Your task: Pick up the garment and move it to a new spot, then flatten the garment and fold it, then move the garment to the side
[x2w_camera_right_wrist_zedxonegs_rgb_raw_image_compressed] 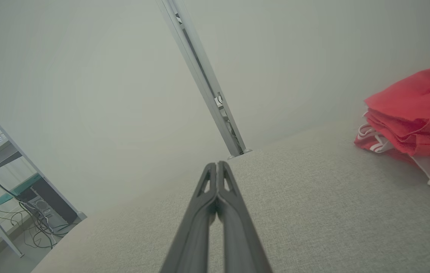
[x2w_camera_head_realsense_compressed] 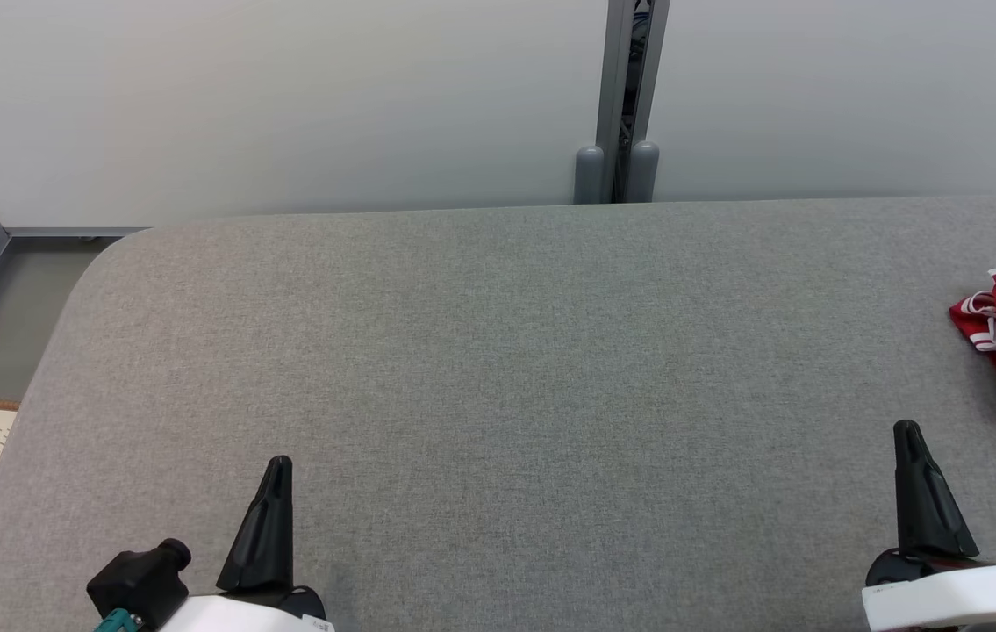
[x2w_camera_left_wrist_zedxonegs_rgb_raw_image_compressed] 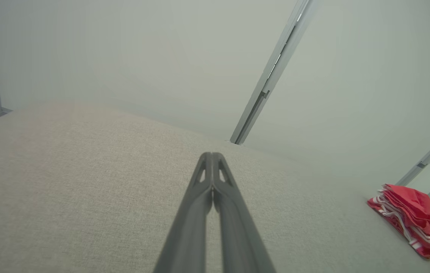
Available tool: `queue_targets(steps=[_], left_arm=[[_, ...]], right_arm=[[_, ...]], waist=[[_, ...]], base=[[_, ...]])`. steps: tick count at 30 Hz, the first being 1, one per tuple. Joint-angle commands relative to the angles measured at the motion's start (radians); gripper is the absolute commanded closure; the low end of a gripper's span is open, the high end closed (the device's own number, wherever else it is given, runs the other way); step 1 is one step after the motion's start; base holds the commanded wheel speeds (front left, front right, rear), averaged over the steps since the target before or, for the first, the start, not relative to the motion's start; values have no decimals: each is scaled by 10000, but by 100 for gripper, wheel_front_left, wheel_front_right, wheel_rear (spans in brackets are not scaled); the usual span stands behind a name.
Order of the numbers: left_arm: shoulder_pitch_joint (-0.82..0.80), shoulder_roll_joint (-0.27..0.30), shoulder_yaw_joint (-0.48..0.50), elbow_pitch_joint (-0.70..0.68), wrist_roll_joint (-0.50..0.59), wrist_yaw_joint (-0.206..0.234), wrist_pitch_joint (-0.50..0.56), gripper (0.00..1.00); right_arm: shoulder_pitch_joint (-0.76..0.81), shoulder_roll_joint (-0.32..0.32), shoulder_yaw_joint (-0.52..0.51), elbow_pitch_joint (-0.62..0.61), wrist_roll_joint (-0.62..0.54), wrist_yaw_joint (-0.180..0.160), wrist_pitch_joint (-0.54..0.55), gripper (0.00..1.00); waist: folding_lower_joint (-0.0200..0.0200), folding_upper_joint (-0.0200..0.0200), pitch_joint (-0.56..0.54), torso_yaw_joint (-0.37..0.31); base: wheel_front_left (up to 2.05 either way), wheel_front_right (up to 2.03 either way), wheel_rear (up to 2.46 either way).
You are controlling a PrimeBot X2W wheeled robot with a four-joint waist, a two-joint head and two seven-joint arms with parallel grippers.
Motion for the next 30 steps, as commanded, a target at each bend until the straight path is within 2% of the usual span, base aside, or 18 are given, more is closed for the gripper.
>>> queue_targets(steps=[1,30], left_arm=[[-386,78,102,-21,-501,-82,90,100],[-1416,177,535,907,-4653,-365,1052,100]], right_arm=[[-334,-125,-101,-78,506,0,122,100],[-842,-273,-511,606,4557,0,1193,100]], waist=[[0,-1,0,-11],[0,-1,4,-190]], base=[[0,0,0],[0,0,0]])
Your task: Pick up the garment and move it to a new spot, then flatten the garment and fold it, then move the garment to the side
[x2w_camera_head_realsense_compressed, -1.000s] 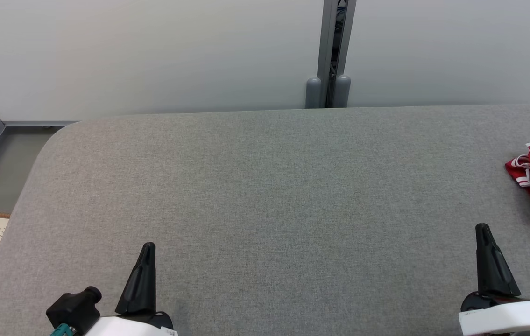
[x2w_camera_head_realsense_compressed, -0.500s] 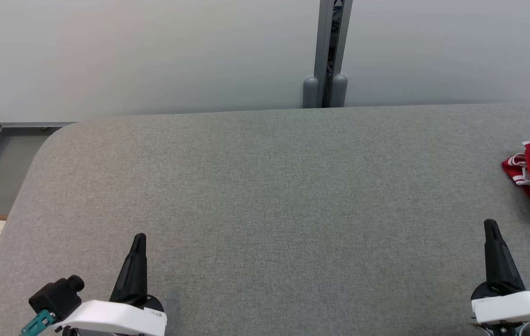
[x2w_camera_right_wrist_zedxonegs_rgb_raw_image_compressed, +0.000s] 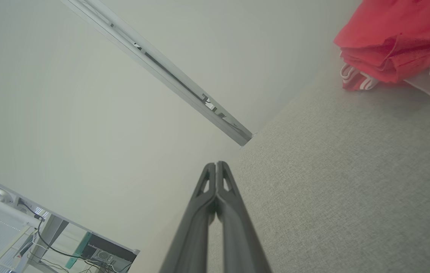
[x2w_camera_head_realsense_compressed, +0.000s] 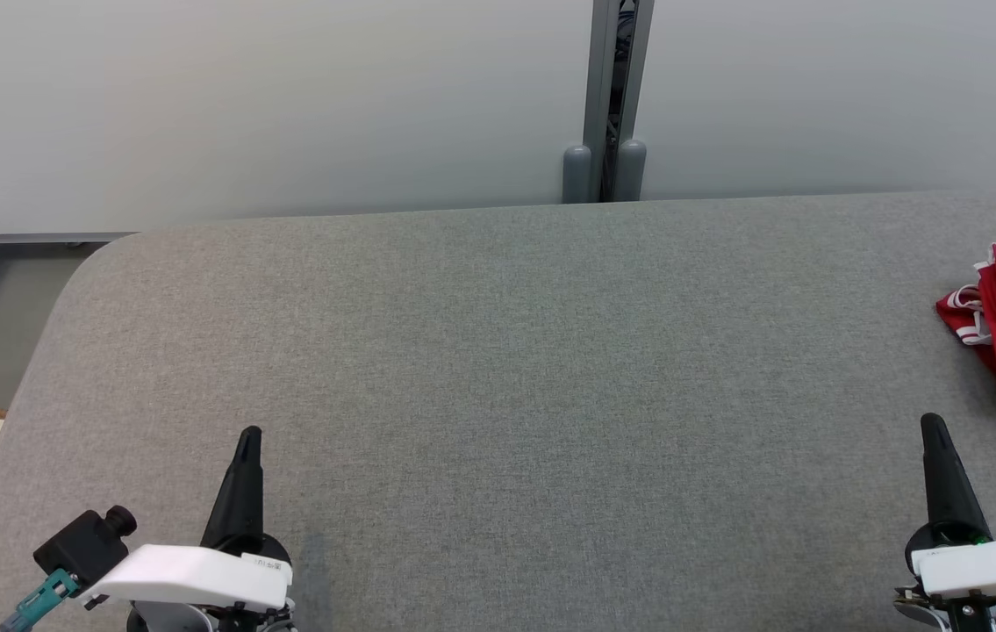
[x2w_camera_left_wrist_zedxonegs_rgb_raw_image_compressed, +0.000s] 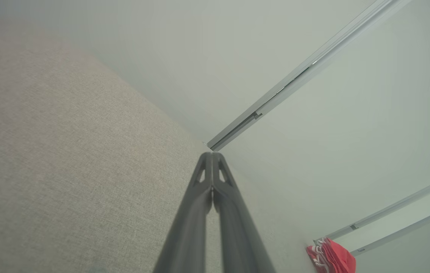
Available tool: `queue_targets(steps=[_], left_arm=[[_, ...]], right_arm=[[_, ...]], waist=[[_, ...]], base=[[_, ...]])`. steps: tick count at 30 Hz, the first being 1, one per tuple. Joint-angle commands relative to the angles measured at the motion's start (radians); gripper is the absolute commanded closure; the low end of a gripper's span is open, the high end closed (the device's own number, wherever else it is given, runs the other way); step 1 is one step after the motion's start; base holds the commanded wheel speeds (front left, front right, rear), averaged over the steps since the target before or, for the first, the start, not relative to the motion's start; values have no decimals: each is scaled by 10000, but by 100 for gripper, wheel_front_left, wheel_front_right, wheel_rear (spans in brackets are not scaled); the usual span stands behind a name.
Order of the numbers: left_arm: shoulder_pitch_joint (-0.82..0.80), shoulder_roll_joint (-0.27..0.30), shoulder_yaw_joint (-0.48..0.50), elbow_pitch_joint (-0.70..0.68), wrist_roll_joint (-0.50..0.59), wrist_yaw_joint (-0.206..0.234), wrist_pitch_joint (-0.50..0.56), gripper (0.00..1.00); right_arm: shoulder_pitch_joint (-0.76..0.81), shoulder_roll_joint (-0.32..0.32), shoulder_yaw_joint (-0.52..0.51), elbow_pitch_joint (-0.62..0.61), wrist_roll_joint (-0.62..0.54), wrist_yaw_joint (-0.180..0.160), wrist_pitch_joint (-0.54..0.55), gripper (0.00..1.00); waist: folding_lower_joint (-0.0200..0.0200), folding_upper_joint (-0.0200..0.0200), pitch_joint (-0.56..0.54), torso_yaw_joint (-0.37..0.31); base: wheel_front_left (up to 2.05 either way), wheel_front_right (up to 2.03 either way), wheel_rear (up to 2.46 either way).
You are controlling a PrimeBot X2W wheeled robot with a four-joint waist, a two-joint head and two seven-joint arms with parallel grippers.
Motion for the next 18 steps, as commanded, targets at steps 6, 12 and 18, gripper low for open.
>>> queue_targets(steps=[6,12,18], left_arm=[[-476,97,154,94,-869,-126,193,100],[-633,97,252,237,-1519,-176,367,100],[-804,96,338,381,-2131,-209,534,100]], right_arm=[[-336,-111,-115,52,857,0,247,100],[-423,-123,-203,151,1498,0,431,100],[-506,-134,-285,265,2102,0,609,100]], waist=[[0,0,1,-38],[0,0,2,-75],[0,0,3,-112]], base=[[0,0,0],[0,0,0],[0,0,0]])
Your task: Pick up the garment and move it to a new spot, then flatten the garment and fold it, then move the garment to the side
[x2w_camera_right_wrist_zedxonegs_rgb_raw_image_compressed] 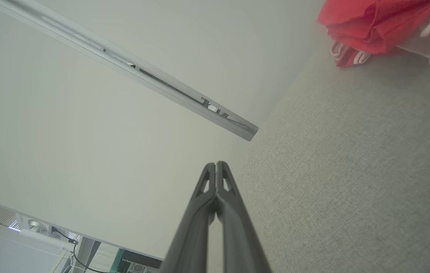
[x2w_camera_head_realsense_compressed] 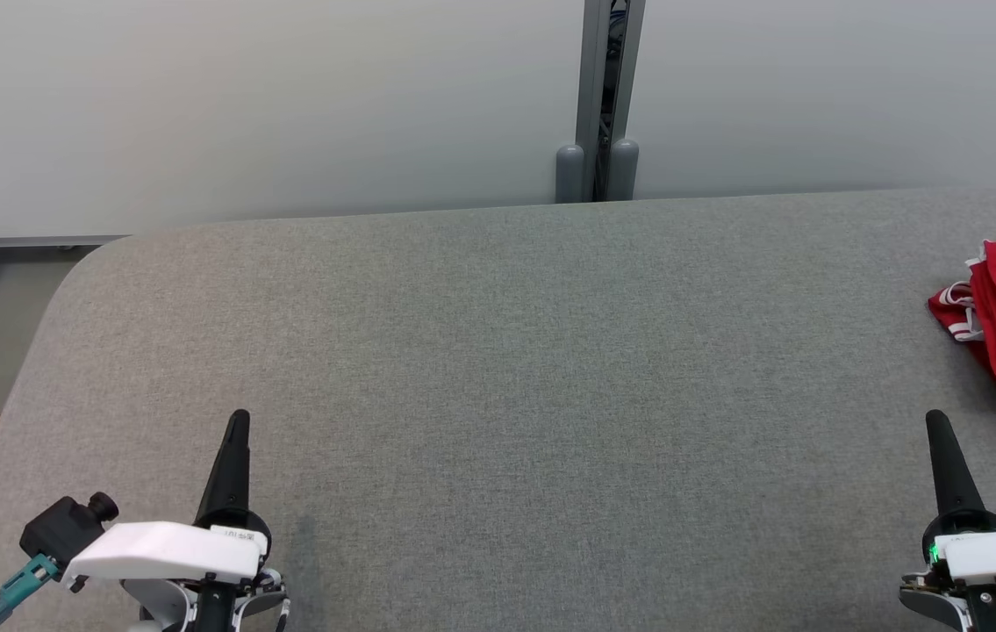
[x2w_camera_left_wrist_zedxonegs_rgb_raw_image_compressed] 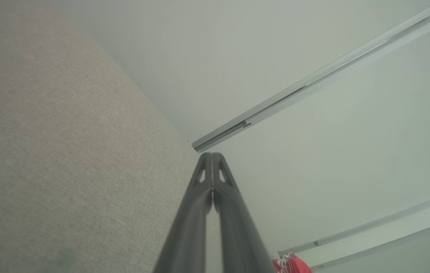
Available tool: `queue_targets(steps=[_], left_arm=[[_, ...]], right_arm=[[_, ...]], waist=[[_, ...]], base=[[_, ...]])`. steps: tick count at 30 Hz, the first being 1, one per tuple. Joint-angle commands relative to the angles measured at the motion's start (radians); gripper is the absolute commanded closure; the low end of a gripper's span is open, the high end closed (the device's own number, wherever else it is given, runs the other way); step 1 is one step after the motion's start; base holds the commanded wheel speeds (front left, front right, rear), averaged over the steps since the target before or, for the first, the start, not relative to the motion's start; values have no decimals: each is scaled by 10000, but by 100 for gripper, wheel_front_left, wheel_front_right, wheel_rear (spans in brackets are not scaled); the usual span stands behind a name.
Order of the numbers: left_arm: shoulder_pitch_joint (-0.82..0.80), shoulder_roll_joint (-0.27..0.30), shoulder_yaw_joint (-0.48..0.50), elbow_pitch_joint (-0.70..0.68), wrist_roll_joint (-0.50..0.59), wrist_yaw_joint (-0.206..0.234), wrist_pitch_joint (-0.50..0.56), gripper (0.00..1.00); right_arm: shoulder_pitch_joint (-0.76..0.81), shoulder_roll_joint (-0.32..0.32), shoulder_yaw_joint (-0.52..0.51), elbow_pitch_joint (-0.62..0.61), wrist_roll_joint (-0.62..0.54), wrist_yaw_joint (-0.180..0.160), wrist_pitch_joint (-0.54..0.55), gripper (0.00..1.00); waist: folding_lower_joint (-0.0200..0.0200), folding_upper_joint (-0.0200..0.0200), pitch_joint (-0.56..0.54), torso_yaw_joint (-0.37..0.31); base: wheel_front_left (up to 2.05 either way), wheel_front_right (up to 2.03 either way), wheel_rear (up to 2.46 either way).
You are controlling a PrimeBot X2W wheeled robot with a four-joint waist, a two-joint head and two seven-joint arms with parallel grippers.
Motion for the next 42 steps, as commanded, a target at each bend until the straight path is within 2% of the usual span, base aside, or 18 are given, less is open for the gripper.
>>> queue_targets(steps=[1,42], left_arm=[[-327,86,78,-27,-288,-65,53,100],[-1170,38,632,761,-3550,-290,996,100]], right_arm=[[-250,-87,-91,-34,275,0,95,100],[-648,-113,-566,553,3526,0,1091,100]], waist=[[0,-1,0,-8],[0,-1,5,-255]], base=[[0,0,0],[0,0,0]])
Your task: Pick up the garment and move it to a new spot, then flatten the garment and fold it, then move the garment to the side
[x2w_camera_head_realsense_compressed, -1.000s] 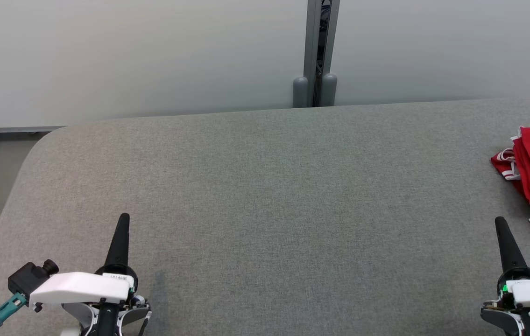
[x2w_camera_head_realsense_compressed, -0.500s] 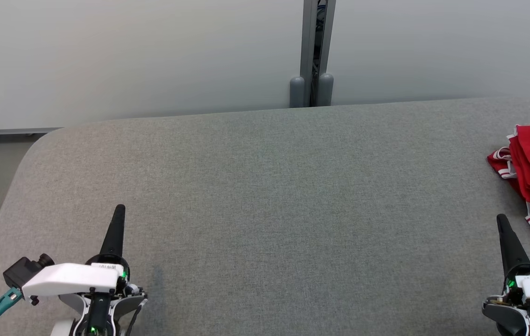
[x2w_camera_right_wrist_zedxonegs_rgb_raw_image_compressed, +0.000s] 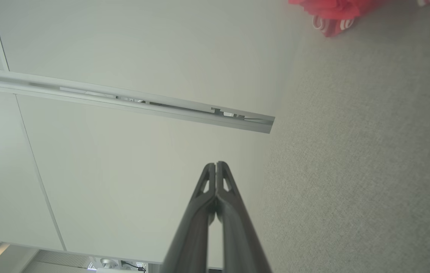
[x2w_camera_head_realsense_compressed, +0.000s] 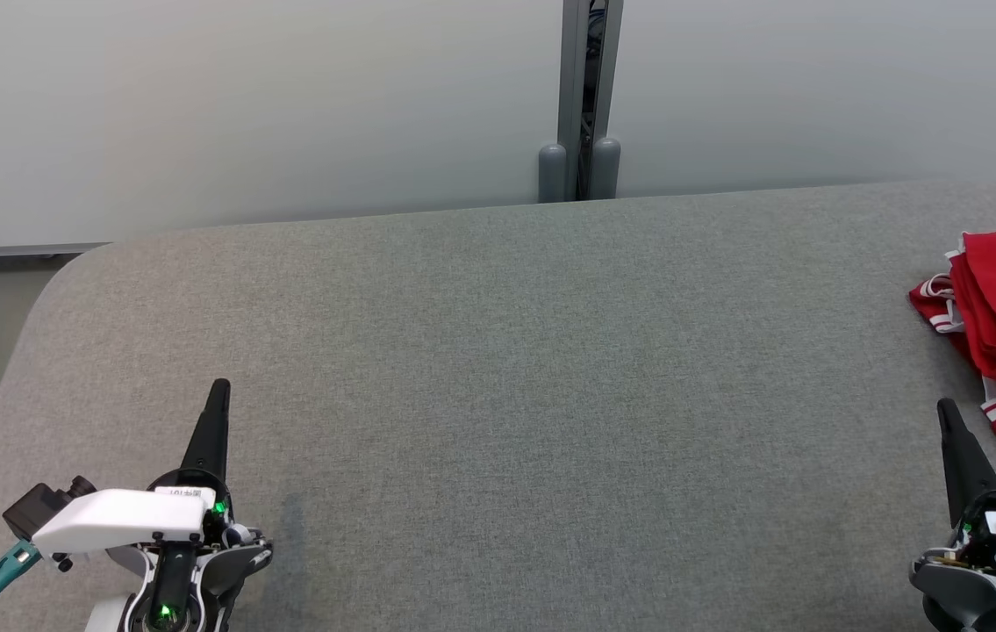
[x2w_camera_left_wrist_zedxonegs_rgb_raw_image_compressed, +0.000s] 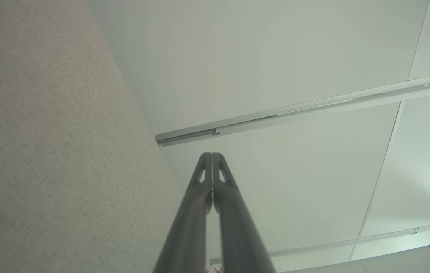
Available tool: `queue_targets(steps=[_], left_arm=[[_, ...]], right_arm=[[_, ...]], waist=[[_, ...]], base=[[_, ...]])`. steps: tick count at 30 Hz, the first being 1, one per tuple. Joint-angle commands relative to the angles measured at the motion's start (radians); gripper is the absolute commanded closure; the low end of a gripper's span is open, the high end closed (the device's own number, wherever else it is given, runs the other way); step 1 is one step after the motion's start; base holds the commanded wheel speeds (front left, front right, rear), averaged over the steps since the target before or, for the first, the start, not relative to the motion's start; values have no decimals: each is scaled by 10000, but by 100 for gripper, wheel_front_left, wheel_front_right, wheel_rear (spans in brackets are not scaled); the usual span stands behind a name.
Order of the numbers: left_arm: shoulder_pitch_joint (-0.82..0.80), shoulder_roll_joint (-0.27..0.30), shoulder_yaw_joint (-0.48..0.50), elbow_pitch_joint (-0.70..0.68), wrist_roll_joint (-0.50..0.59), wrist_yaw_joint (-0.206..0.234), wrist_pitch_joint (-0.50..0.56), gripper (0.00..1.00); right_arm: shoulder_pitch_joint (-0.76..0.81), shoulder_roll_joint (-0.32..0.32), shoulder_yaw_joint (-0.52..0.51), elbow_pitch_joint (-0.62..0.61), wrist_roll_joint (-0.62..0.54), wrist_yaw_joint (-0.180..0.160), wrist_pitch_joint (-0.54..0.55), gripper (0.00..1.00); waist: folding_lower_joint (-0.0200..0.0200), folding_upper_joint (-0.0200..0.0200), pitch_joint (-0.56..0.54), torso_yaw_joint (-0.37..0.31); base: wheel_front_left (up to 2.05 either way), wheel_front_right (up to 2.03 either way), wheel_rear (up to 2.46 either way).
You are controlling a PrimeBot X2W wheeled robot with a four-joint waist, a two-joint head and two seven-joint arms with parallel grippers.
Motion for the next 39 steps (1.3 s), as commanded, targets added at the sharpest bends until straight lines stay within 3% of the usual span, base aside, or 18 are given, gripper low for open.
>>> queue_targets(steps=[1,22,39], left_arm=[[-285,62,80,18,-213,-74,52,100],[-589,30,316,340,-1512,-170,445,100],[-586,1,362,340,-1448,-171,466,100]], right_arm=[[-131,-76,-60,-7,257,0,97,100],[-292,-63,-266,240,1511,0,515,100],[-301,-21,-313,237,1448,0,551,100]], waist=[[0,-1,0,-11],[0,-1,3,-141],[0,-1,3,-141]], base=[[0,0,0],[0,0,0],[0,0,0]])
